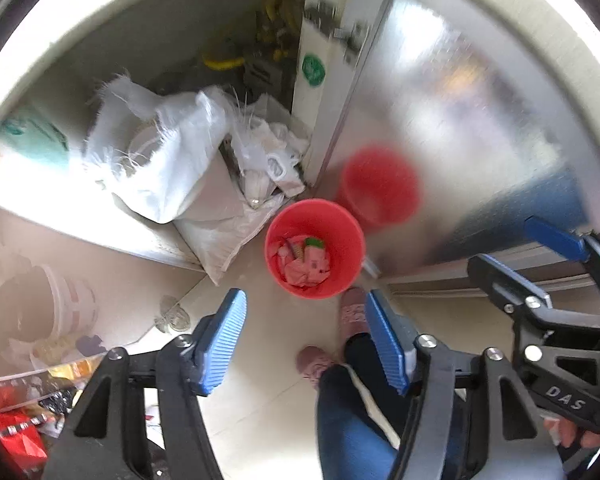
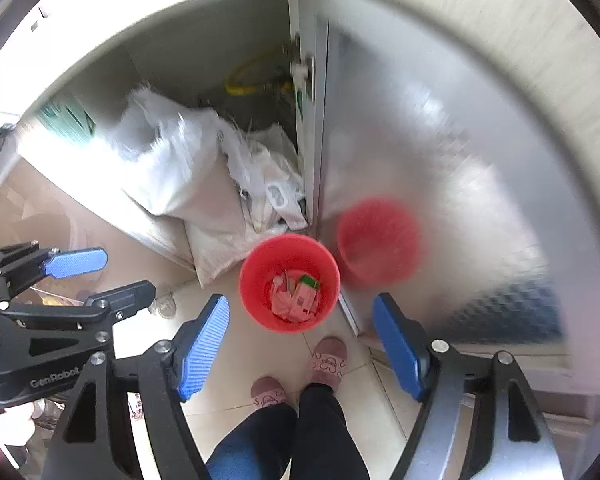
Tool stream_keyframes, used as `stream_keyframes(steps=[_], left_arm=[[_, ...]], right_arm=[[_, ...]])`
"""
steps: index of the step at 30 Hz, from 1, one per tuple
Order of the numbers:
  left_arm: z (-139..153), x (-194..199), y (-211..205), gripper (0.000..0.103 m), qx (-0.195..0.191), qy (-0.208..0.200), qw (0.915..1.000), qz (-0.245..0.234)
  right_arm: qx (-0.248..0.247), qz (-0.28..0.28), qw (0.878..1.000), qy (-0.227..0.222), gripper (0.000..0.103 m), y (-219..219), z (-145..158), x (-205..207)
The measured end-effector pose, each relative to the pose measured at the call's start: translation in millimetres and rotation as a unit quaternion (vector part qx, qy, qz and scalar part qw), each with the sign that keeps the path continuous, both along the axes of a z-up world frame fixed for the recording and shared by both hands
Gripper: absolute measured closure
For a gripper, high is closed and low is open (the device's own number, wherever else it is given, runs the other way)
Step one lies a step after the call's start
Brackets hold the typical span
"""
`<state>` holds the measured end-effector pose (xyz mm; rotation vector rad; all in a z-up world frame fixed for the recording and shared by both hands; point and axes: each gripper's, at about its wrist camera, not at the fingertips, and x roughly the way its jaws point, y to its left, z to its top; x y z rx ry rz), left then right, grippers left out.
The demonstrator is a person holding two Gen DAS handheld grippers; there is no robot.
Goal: Collect trash
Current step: 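Raise both tools back up to the counter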
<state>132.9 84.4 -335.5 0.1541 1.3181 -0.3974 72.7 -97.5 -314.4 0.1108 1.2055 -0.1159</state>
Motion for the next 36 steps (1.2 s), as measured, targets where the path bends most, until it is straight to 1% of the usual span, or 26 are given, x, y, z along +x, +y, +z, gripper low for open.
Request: stream_keyframes(steps=[1,4,9,11,15,18,20,22,24,28,30,33,36], left_arm=[[11.8,-2.6,0.7,0.035,0.0,-0.007,1.0,0.0],[45.3,-10.9,-2.5,0.032,0.011,-0.037,0.9992,0.0],[95.7,-13.3,-1.6,0.032,-0.011,-0.058,0.9982,0.013],[115.4,-13.7,-4.2,0.032,-0.013,-0.074,0.9971,0.012],[151.6,-15.5,-13.3,0.031,-0.02,-0.104,0.9944,0.003],[174.8,-14.9,-21.7,0.027,-0.015,-0.13,0.9913,-0.016],[186.1,-11.3,-27.2,0.025,-0.012,-0.143,0.9893,-0.024],[197.2,-6.8,-33.1,0.025,-0.01,-0.152,0.9879,-0.032],[205.1,0.9,-39.6,0.025,-0.008,-0.158,0.9866,-0.039],[221.6,18.9,-55.5,0.025,-0.018,-0.167,0.984,-0.058],[228.5,27.1,-66.0,0.025,-0.025,-0.172,0.9825,-0.067],[238.2,44.3,-82.8,0.025,-0.03,-0.18,0.9799,-0.08],[244.2,70.2,-99.3,0.025,-0.031,-0.181,0.9788,-0.09]], right_arm=[[-0.002,-0.002,1.0,-0.007,0.03,1.2,10.0,-2.1],[-0.012,-0.011,1.0,-0.025,0.029,2.8,41.7,-8.8],[-0.026,-0.022,0.998,-0.054,0.028,1.9,88.0,-15.8],[-0.033,-0.027,0.997,-0.069,0.028,-2.4,105.3,-17.5],[-0.04,-0.042,0.994,-0.09,0.027,-8.7,138.2,-22.8],[-0.054,-0.056,0.991,-0.111,0.025,-13.8,161.3,-27.2],[-0.061,-0.065,0.988,-0.126,0.023,-18.6,174.0,-31.0],[-0.059,-0.074,0.985,-0.142,0.023,-24.3,184.6,-31.5],[-0.058,-0.082,0.984,-0.148,0.023,-30.0,191.2,-29.5],[-0.062,-0.097,0.981,-0.157,0.023,-44.0,203.0,-22.1],[-0.064,-0.104,0.978,-0.166,0.023,-52.7,215.3,-16.4],[-0.061,-0.121,0.975,-0.177,0.023,-68.8,225.0,-7.3],[-0.053,-0.133,0.973,-0.182,0.023,-83.8,231.3,6.7]])
